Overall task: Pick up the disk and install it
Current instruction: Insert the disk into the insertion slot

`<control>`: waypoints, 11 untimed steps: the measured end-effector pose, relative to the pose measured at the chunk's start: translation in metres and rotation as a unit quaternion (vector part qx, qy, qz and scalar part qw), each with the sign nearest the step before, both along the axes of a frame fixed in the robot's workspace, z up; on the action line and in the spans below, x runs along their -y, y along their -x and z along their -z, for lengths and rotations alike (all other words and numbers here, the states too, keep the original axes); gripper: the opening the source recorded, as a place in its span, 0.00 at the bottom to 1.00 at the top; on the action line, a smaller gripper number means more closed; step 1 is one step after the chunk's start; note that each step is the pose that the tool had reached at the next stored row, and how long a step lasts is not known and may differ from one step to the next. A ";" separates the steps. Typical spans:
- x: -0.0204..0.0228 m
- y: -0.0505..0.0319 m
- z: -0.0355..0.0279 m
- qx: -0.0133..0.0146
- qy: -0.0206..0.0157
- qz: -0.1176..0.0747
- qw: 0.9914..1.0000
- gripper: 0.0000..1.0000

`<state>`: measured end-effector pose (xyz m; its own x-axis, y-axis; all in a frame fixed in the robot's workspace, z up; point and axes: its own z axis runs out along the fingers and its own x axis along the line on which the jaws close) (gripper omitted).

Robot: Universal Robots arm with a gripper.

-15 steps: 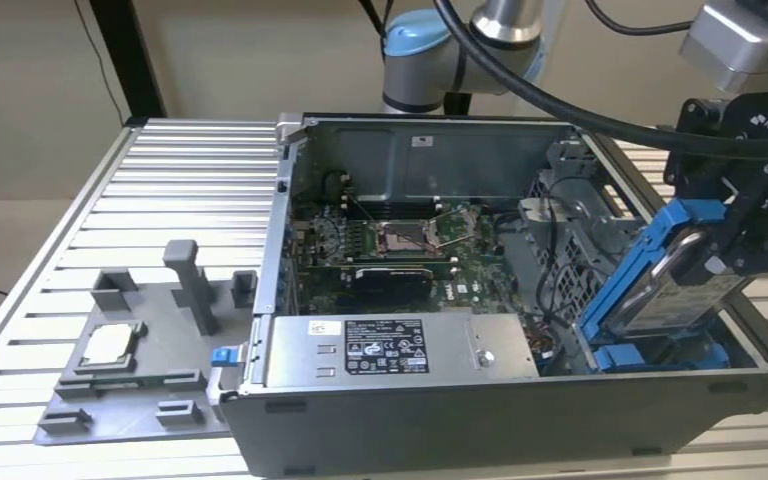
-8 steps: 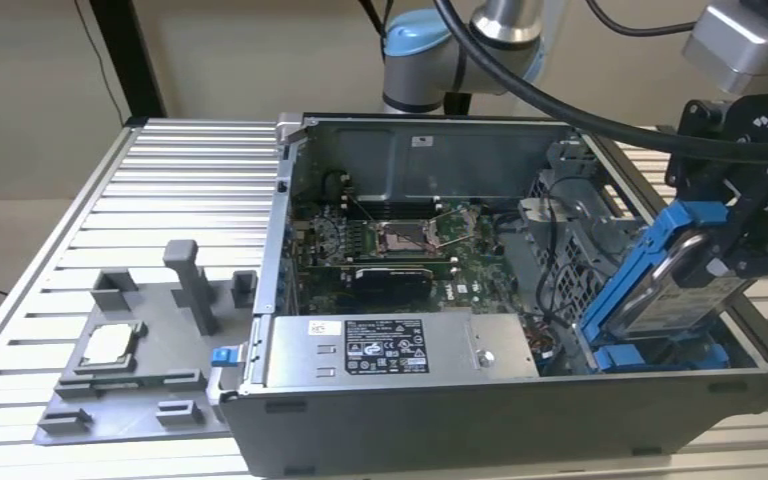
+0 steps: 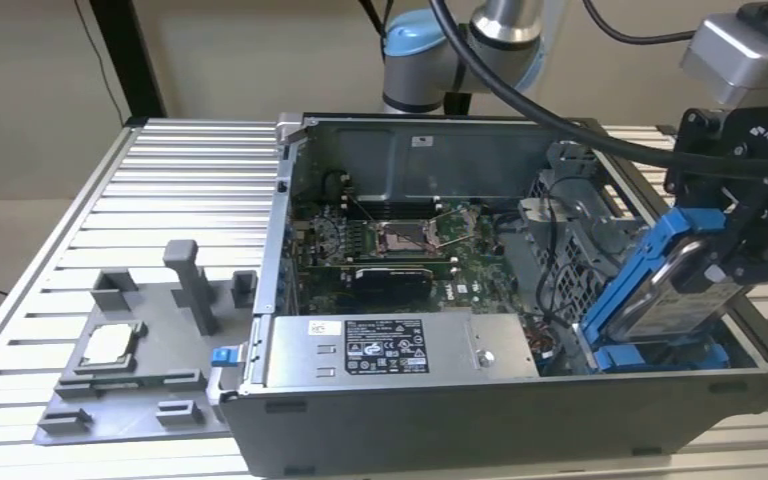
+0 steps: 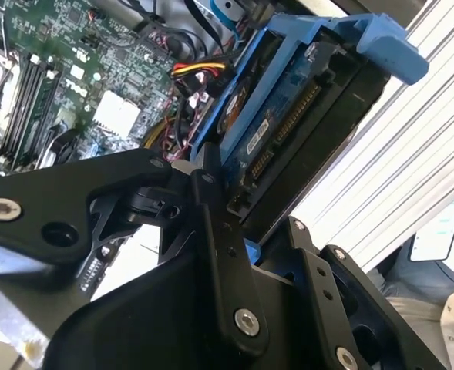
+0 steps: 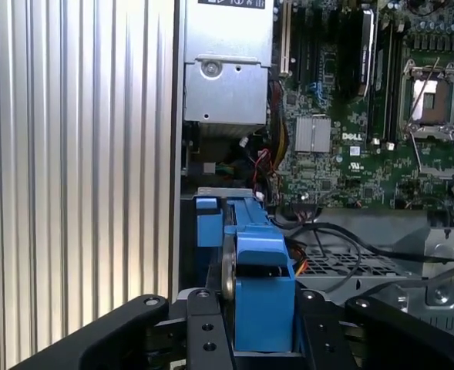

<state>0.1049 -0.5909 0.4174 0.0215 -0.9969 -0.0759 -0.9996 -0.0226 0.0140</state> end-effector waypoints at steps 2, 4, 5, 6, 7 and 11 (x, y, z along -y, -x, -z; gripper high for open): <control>-0.0001 -0.0009 0.0023 0.000 0.001 0.001 1.000 0.00; 0.0000 -0.0011 0.0052 0.000 0.001 0.002 1.000 0.00; -0.0001 -0.0012 0.0065 0.000 0.002 0.002 1.000 0.00; -0.0001 -0.0013 0.0082 0.000 0.002 0.003 1.000 0.00; -0.0001 -0.0013 0.0088 0.000 0.002 0.003 1.000 0.00; -0.0001 -0.0012 0.0088 0.000 0.002 0.003 1.000 0.00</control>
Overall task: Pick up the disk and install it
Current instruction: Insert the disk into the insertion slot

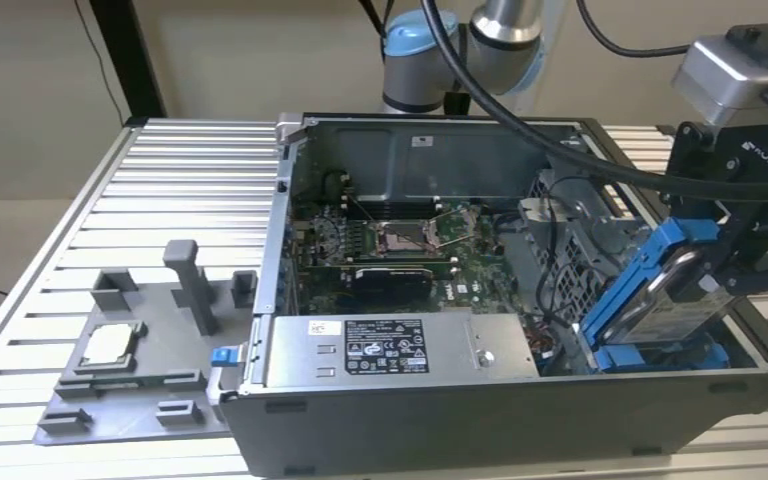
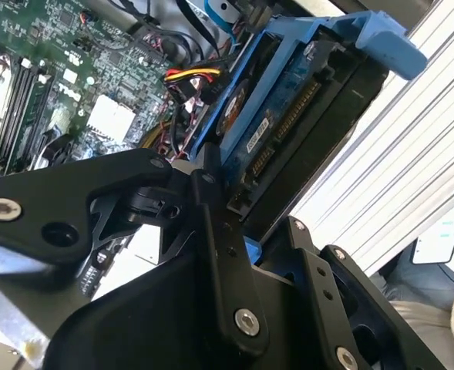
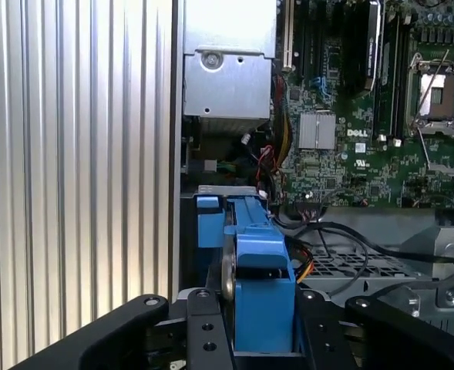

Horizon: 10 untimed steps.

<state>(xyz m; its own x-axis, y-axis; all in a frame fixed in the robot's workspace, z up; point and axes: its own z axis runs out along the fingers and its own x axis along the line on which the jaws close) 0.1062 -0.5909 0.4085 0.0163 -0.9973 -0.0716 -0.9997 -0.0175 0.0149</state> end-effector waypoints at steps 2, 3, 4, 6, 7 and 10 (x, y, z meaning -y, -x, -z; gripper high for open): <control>0.0000 0.0001 0.0000 0.000 0.000 0.000 1.000 0.00; 0.0000 0.0001 0.0000 0.000 0.000 0.000 1.000 0.00; 0.0000 0.0001 0.0000 0.000 0.000 0.000 1.000 0.00; 0.0000 0.0002 0.0000 0.000 0.000 0.000 1.000 1.00; 0.0000 0.0003 0.0000 0.000 0.000 0.000 1.000 1.00; 0.0000 0.0003 0.0001 0.000 0.000 0.000 1.000 1.00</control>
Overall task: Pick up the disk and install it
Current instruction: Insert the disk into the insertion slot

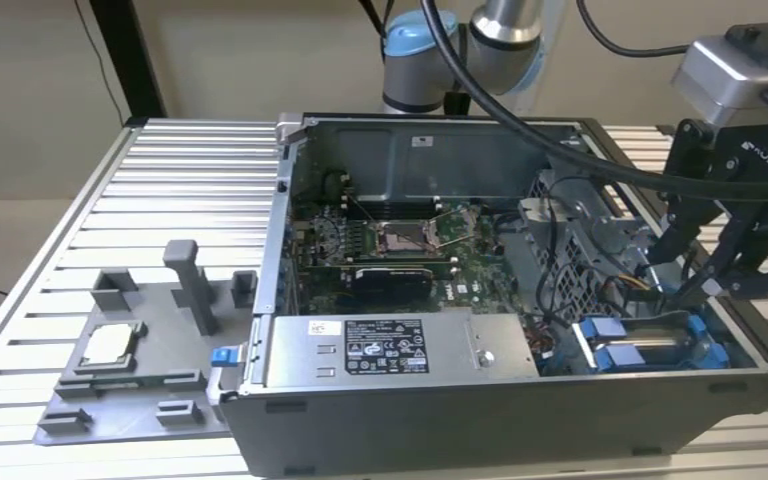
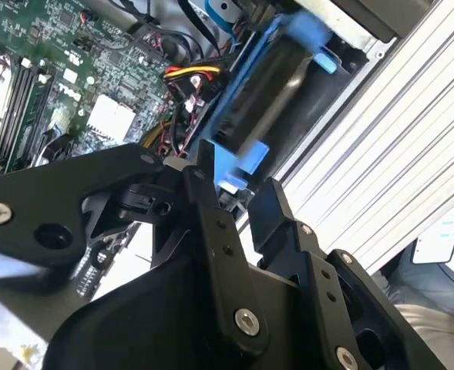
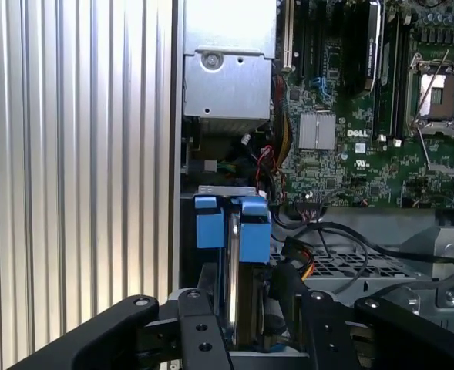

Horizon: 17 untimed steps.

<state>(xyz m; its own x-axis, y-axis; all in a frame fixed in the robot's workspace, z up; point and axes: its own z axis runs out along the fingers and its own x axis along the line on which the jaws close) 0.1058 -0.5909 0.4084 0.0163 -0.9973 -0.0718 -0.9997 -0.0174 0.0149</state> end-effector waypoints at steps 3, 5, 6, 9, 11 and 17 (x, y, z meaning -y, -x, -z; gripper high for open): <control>0.0000 0.0001 -0.0001 0.000 0.000 0.000 1.000 1.00; 0.0000 0.0001 -0.0001 0.000 0.000 0.000 1.000 1.00; 0.0000 0.0001 -0.0001 0.000 0.000 0.000 1.000 1.00; 0.0000 0.0002 -0.0001 0.000 0.000 0.000 1.000 1.00; 0.0000 0.0003 -0.0001 0.000 0.000 0.000 1.000 1.00; 0.0000 0.0006 0.0000 0.000 0.000 0.000 1.000 1.00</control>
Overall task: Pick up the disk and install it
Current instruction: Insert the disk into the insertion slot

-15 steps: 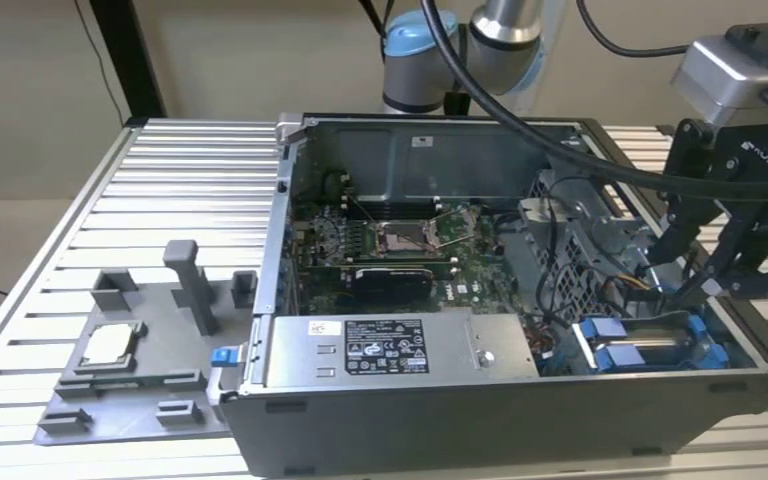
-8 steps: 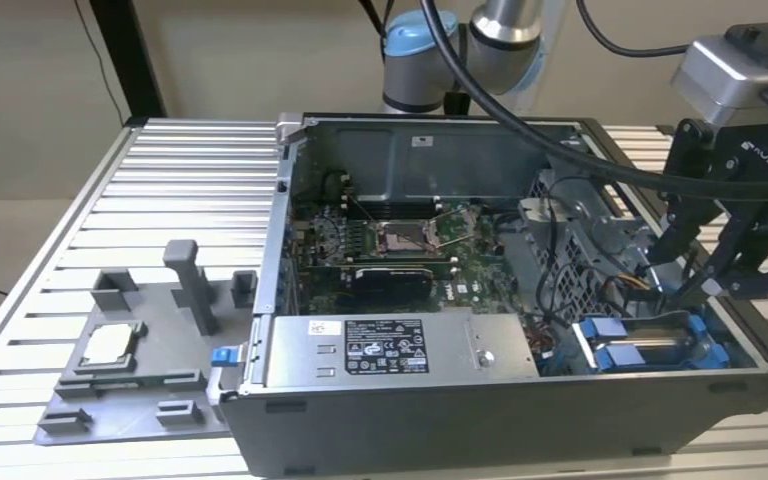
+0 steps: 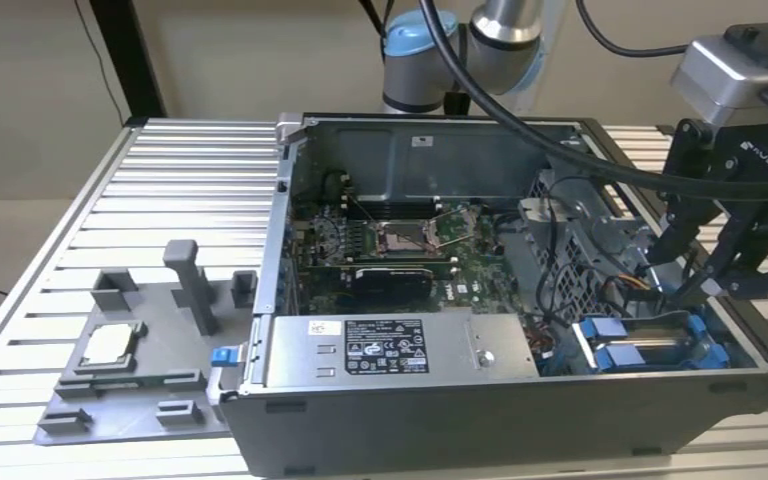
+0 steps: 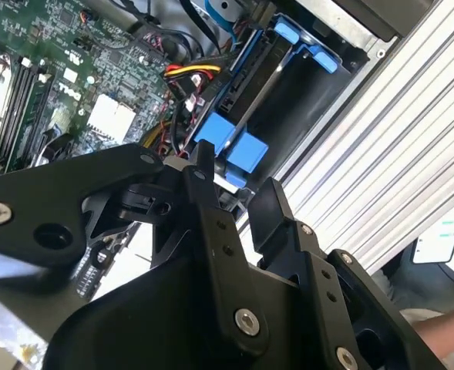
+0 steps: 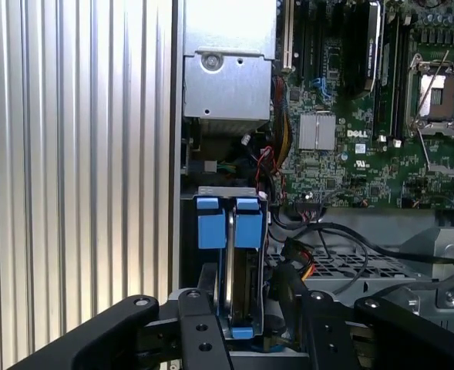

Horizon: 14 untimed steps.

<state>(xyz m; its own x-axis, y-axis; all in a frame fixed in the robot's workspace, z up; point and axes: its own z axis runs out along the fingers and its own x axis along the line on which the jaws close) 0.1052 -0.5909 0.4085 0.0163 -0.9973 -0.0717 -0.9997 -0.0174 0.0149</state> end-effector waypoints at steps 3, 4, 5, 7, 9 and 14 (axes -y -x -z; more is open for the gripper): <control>0.0000 0.0001 0.0000 0.000 0.000 0.000 1.000 1.00; 0.0000 0.0001 -0.0001 0.000 0.000 0.000 1.000 1.00; 0.0000 0.0002 -0.0001 0.000 0.000 0.000 1.000 1.00; 0.0000 0.0002 0.0004 0.000 0.000 0.000 1.000 1.00; 0.0000 0.0000 0.0017 0.001 -0.006 0.000 1.000 1.00; 0.0000 -0.0025 0.0055 0.003 -0.019 0.000 1.000 1.00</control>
